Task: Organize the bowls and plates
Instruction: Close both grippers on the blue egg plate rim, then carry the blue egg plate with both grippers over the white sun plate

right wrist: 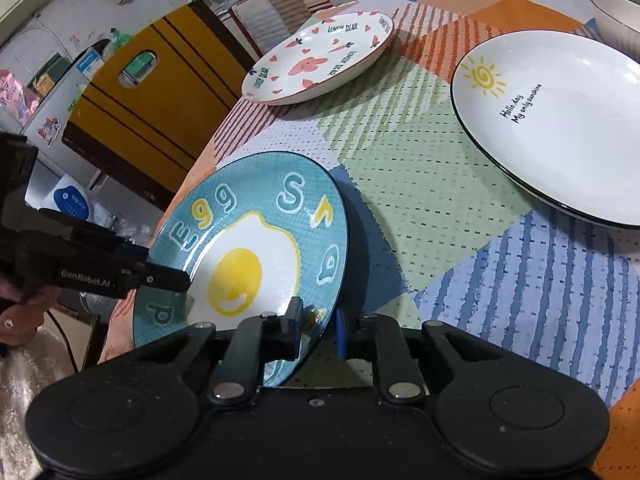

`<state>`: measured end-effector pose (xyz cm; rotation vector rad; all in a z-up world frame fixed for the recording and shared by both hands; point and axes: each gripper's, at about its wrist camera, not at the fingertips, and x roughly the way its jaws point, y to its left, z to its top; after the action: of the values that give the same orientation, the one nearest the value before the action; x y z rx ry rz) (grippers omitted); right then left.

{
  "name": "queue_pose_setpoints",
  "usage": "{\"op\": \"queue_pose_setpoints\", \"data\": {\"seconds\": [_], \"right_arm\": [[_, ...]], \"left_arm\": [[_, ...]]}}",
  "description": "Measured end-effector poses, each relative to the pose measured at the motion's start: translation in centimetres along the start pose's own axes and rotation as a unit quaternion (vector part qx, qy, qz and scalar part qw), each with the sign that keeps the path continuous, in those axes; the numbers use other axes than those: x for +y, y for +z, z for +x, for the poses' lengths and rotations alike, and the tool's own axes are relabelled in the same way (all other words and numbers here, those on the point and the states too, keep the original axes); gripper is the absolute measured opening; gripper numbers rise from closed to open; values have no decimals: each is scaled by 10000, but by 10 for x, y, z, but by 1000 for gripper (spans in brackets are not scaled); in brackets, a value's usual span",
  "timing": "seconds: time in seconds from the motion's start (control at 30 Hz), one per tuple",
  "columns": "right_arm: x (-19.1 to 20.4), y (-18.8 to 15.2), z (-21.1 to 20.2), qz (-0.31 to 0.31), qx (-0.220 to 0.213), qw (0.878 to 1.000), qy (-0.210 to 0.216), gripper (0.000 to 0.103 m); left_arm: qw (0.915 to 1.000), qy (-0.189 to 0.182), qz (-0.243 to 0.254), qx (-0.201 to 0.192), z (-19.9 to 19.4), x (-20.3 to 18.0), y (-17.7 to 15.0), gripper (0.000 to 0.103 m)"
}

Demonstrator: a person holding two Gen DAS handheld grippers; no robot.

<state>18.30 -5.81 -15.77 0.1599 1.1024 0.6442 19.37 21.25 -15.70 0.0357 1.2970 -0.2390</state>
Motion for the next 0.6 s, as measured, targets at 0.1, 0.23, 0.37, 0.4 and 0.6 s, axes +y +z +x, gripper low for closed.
{"op": "queue_pose_setpoints", "data": {"seconds": [0.1, 0.23, 0.37, 0.4, 0.6], "right_arm": [[2, 7, 2, -223, 109, 9997, -40, 21], [1, 10, 2, -383, 146, 9992, -37, 21], [0, 7, -2, -502, 309, 9981, 159, 21], [-1, 6, -4, -503, 321, 9981, 171, 21], [-6, -1, -22, -418, 206, 9988, 124, 21]], "left_arm": [[10000, -47, 37, 11, 0, -1, 0, 40], [10000, -39, 29, 4, 0, -2, 0, 39], [9998, -21, 213, -25, -3, -12, -4, 39], [9996, -27, 279, -21, -3, -16, -5, 39], [9981, -179, 525, -273, -16, -35, -7, 39]]}}
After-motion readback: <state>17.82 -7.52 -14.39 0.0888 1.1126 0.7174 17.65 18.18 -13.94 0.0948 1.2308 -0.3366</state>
